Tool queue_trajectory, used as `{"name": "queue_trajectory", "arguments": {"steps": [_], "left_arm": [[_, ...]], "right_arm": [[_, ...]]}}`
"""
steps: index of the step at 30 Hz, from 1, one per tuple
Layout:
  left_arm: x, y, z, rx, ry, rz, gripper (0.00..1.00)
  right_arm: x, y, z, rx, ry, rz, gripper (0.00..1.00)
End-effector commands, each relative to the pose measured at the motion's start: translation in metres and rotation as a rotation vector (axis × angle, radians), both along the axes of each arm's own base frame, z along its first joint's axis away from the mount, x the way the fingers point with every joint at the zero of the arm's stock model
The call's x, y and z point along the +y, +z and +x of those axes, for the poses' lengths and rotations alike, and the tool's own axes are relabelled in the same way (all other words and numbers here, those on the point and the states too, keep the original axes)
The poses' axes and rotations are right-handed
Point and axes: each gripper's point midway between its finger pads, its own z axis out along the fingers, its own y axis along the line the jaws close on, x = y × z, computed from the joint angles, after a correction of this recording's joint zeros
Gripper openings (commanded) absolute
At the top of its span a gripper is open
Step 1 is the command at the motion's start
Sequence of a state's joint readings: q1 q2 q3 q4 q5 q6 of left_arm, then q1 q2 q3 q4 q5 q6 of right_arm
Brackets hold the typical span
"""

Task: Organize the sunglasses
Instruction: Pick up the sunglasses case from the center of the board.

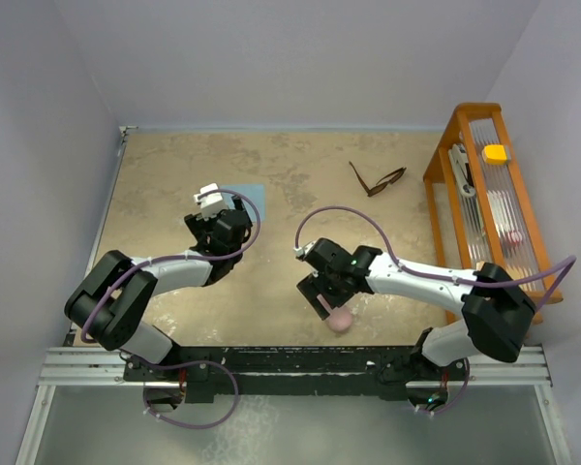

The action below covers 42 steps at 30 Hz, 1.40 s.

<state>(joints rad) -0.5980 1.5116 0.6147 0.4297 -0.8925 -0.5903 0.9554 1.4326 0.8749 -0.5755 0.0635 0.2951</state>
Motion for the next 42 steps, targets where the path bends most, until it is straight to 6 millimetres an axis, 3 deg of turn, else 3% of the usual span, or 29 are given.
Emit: {"name": "queue_trajectory", "arguments": {"steps": [1,17,31,35,42], "left_arm": [[-0.006,0.008,0.005,-0.035,-0.007,-0.023,0.99],[-0.006,0.007,0.006,-0.033,-0.008,-0.023,0.99],[-0.008,0.007,0.007,-0.031,-0.011,-0.022,0.99],[-0.007,0.006,0.006,-0.030,-0.011,-0.022,0.99],[-0.007,0.006,0.006,-0.030,-0.008,-0.020,0.99]], "right_arm": [[0.002,-0.006,0.004,-0.023,-0.023,0.013,0.86],[0.007,-0.026,0.010,-0.030,-0.041,-0.002,0.85],[0.000,-0.040,0.003,0.008,-0.037,-0.032,0.82],[0.003,-0.043,0.000,0.031,-0.024,-0.027,0.73],[0.006,-0.048,-0.004,0.057,-0.010,-0.020,0.45]]}}
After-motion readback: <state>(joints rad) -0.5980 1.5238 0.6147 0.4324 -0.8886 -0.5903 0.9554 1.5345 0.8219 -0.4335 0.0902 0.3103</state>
